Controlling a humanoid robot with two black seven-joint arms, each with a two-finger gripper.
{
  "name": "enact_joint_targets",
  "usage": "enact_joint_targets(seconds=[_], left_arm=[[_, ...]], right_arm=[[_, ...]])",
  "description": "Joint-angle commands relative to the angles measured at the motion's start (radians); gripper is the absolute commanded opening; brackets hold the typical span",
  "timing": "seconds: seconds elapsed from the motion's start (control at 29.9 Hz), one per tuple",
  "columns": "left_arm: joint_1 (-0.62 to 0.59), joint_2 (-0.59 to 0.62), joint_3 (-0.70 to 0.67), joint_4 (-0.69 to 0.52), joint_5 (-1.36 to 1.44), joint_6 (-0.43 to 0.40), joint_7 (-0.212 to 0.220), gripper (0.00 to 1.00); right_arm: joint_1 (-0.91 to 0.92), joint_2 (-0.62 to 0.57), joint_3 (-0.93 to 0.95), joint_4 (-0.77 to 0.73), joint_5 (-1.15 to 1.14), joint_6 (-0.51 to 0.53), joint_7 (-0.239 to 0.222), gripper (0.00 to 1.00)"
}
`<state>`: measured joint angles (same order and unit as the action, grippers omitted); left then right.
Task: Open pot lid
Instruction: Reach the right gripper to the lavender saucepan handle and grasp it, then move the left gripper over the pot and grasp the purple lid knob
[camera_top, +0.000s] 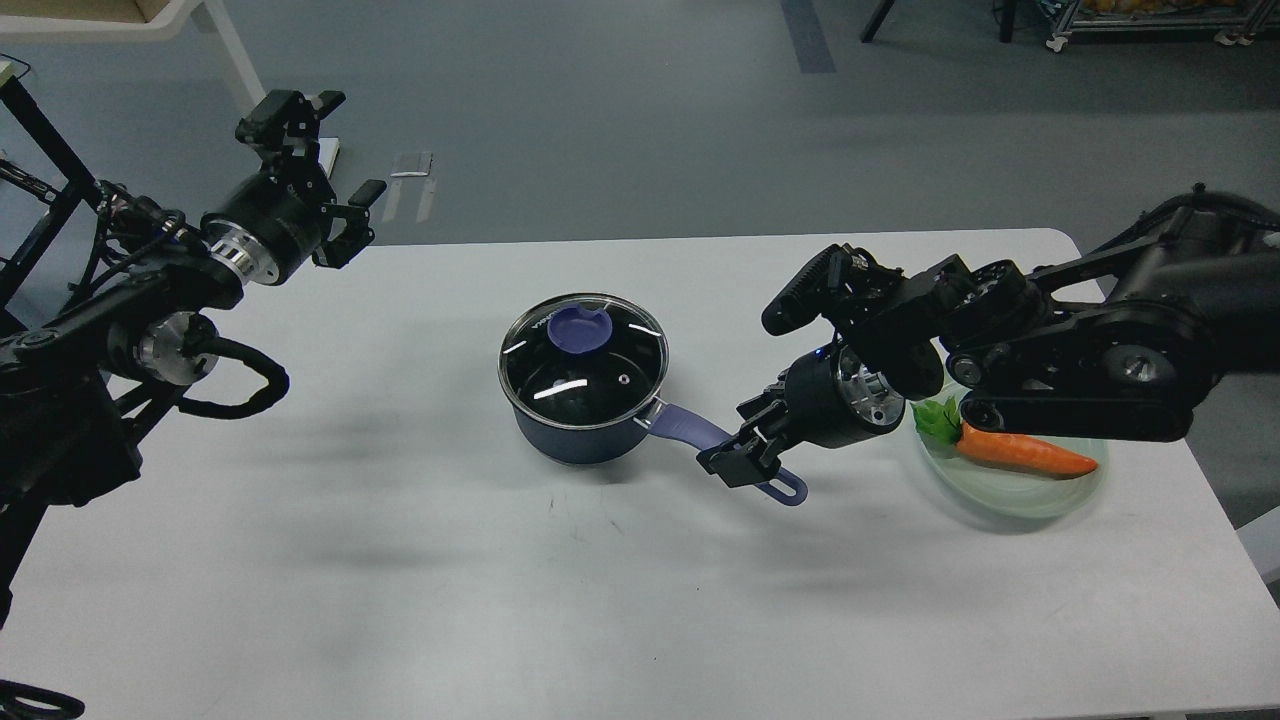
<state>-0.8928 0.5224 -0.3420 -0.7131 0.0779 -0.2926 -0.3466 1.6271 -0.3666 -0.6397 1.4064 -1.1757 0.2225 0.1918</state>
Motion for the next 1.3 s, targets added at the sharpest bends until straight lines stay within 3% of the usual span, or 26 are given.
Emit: enact_joint_targets(seconds=[0.0, 0.47, 0.9, 1.27], left_arm=[[0.0, -0.002, 0.001, 0.0, 0.002, -0.007, 0.003, 0.99], [0.0, -0.002, 0.003, 0.0, 0.014, -0.007, 0.011, 0.99], [-0.005, -0.009, 0.006, -0.002, 0.022, -0.004, 0.017, 0.99], [-0.049, -0.016, 0.006, -0.097, 0.322, 0.012, 0.012, 0.99]], right_arm=[[-0.029, 0.002, 0.0, -0.01, 0.002, 0.0, 0.0, 0.66], [-0.061, 0.015, 0.002, -0.046, 0.002, 0.0, 0.0, 0.58], [-0.059, 0.015, 0.008, -0.046, 0.005, 0.005, 0.0, 0.26], [-0.059, 0.014, 0.008, -0.046, 0.007, 0.011, 0.0, 0.2]])
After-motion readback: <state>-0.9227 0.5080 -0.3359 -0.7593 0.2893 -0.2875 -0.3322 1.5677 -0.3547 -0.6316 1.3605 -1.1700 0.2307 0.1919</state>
